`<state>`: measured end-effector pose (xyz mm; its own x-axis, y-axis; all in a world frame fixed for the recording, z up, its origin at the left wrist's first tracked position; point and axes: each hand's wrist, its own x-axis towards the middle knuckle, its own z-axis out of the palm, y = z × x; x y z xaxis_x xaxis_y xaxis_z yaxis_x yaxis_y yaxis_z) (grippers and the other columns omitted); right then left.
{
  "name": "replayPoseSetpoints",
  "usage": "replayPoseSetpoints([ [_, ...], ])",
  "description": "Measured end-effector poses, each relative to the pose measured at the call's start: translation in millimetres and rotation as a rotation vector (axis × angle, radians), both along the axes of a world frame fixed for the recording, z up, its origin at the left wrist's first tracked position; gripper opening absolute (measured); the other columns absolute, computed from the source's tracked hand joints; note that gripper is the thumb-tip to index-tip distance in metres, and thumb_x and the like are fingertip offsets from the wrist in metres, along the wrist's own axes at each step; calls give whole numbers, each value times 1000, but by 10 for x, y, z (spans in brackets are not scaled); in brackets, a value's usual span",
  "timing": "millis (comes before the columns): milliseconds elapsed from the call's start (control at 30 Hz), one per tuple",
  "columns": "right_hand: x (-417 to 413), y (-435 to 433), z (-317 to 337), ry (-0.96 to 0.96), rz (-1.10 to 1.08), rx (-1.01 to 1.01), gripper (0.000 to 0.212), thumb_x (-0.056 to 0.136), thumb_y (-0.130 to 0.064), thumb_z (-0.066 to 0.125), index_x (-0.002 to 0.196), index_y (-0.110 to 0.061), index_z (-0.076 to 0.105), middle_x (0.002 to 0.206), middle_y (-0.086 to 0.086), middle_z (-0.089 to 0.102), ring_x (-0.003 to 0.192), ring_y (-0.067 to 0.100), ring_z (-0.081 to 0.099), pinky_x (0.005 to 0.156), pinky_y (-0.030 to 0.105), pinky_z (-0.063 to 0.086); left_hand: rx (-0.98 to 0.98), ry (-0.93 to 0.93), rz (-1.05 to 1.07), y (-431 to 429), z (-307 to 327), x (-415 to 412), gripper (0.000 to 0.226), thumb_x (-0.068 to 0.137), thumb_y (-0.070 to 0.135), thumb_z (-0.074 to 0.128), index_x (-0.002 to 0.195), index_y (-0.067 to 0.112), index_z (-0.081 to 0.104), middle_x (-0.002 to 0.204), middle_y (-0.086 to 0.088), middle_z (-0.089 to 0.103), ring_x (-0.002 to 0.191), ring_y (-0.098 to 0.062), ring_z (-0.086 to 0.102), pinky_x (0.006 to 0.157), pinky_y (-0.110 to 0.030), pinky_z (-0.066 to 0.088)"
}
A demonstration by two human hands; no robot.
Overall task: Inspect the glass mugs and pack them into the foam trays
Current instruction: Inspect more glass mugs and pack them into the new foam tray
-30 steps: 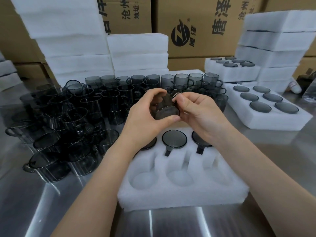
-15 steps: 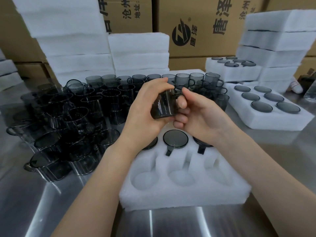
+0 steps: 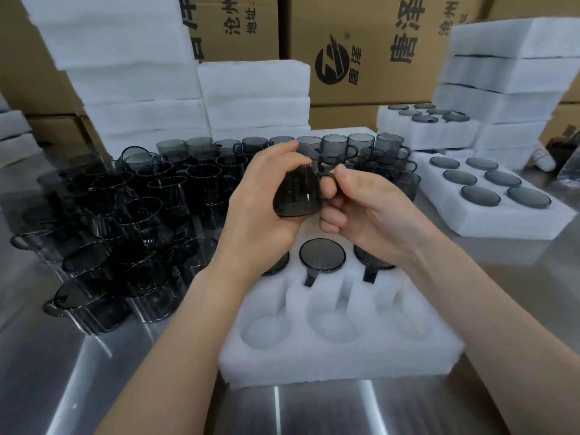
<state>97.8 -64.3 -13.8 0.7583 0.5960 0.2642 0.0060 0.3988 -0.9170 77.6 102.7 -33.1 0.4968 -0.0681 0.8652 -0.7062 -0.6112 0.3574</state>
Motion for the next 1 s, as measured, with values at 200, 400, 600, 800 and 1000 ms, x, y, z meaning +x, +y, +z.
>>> replayPoseSetpoints([
  [200,-14,0,2,-95,-59,74,17,87,-7,54,95,-8,69,70,7,52,52,13,50,56,27,48,-260,296,-49,-16,32,-75,69,66,36,83,125,34,49,116,12,61,108,-5,61,95,-35,52],
  [400,11,57,-31,-171,-266,-112,37,92,-36,57,122,-14,58,105,6,68,89,20,65,74,36,54,-236,356,-148,-24,30,-81,77,71,38,80,133,26,38,113,27,58,107,-2,62,94,-31,52],
  [600,-42,116,-61,-77,-124,-104,36,101,-34,45,134,-20,50,123,6,64,108,22,66,73,35,57,-54,383,-168,-51,35,-77,63,74,42,73,122,52,34,143,4,48,129,-15,50,103,-32,45],
  [800,-72,129,-20,-295,-443,-203,21,103,-28,43,118,-21,56,89,-17,65,79,6,67,55,34,58,-36,185,-57,-81,43,-59,61,75,26,83,129,17,55,131,5,58,122,-7,54,104,-28,44],
  [1000,-93,117,6,-299,-554,-149,29,106,-27,37,113,-20,64,105,5,67,80,17,71,50,33,57,-119,250,-156,-100,68,-99,57,70,31,81,118,40,50,110,22,62,106,-4,63,95,-23,51],
])
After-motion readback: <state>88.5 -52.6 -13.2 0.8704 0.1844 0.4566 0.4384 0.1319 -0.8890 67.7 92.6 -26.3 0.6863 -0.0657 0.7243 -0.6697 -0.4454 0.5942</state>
